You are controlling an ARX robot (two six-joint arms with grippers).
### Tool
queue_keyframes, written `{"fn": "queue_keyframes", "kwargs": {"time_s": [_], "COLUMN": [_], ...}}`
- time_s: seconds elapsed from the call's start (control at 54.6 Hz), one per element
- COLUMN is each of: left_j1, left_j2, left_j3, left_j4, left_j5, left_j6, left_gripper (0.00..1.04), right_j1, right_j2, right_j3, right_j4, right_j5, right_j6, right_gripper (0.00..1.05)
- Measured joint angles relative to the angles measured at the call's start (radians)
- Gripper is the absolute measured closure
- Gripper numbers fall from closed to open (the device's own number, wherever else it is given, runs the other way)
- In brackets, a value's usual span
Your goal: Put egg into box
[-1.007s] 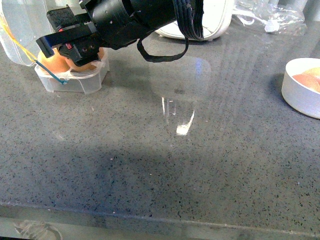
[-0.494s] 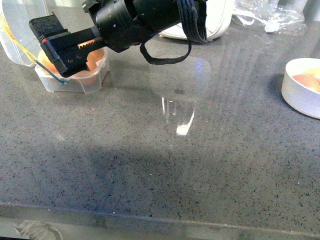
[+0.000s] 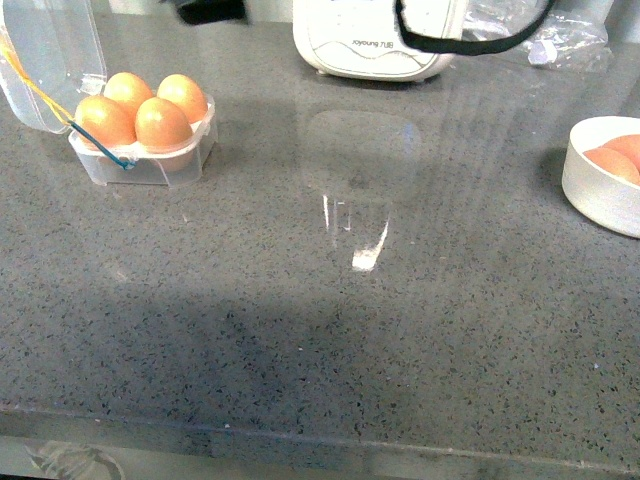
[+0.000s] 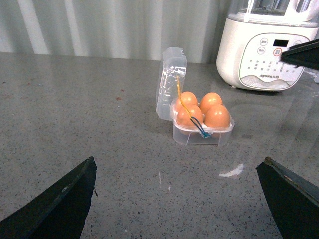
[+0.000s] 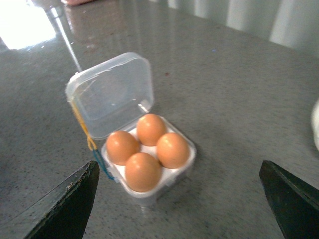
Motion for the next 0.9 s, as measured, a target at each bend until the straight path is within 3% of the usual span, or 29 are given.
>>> {"fn": "queue_keyframes", "kwargs": {"time_s": [0.329, 0.439, 0.531, 0.641, 0.75, 0.897], "left_j1": [0.000, 0.000, 0.000, 0.000, 0.000, 0.000], "left_j2": [0.000, 0.000, 0.000, 0.000, 0.000, 0.000], "left_j3": [0.000, 0.000, 0.000, 0.000, 0.000, 0.000], "left_j4": [0.000, 0.000, 0.000, 0.000, 0.000, 0.000], "left_j5": [0.000, 0.000, 0.000, 0.000, 0.000, 0.000], "left_j6": [0.000, 0.000, 0.000, 0.000, 0.000, 0.000], "left_gripper": [0.07, 0.07, 0.07, 0.07, 0.07, 0.07], "right_j1": [-0.250, -0.413, -0.522, -0.712, -0.798, -0.759], "right_j2": [-0.273, -0.409, -0.475, -0.581, -0.697, -0.836], "right_j3": [-0.342, -0.490, -0.562, -0.681, -0.835, -0.954], "right_j4": [0.162, 0.213, 0.227, 0.241, 0.389, 0.373], "right_j5": [0.154, 0.213, 0.222, 0.219, 0.142, 0.181], "right_j6": [0.028, 0.037, 0.044, 0.076, 0.054, 0.042], "right_gripper": [0.07, 0.07, 0.07, 0.07, 0.28, 0.54]}}
